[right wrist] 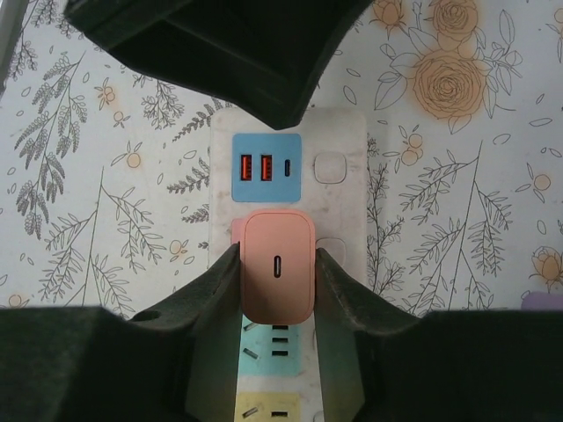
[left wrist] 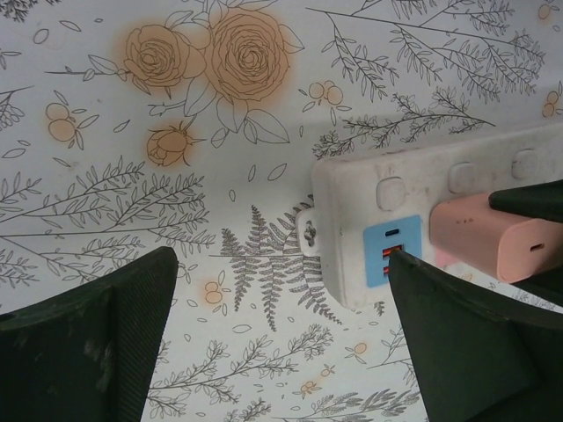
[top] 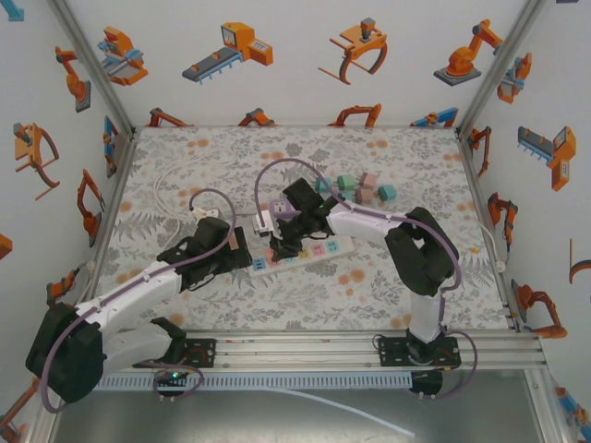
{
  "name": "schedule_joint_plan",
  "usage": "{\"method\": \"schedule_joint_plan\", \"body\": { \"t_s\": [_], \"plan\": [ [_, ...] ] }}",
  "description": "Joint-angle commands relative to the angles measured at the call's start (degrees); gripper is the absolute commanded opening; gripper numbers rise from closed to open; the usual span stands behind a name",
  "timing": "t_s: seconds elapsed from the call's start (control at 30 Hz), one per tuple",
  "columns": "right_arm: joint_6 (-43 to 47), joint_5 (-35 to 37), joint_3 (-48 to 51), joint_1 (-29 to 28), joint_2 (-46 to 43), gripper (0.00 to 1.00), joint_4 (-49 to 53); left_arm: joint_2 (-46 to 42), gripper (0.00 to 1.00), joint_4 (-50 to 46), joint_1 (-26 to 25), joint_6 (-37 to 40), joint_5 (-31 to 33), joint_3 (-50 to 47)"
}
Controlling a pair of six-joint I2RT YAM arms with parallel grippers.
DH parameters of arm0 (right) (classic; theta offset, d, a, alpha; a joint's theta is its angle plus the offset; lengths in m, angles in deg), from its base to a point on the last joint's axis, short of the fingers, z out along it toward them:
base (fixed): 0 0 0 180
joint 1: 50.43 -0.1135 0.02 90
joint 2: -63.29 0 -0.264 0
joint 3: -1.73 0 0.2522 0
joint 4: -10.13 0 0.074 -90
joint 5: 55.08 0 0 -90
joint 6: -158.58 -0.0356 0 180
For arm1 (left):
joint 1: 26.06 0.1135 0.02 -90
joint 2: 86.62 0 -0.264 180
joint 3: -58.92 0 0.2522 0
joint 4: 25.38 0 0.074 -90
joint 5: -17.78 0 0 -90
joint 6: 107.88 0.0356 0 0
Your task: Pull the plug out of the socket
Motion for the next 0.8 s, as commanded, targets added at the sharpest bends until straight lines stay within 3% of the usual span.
{"method": "schedule_joint_plan", "body": {
  "t_s": [0.0,0.33,0.77],
  "plan": [
    [1.3,-1.9,-1.7,-0.2,0.0,0.30,1.6,1.3,0.97,3.5,0.3,-1.5,-1.1,-1.0],
    [1.0,-2.3,-2.0,-0.3,0.1,0.27,0.9,6.2,1.00,4.3,0.3,-1.1,-4.8,-1.4],
    [-3.1,-1.5,-1.6,-0.3,-1.0,0.26,-3.5,9.7,0.95,1.6,0.2,0.7,-6.4,-1.4]
  ]
}}
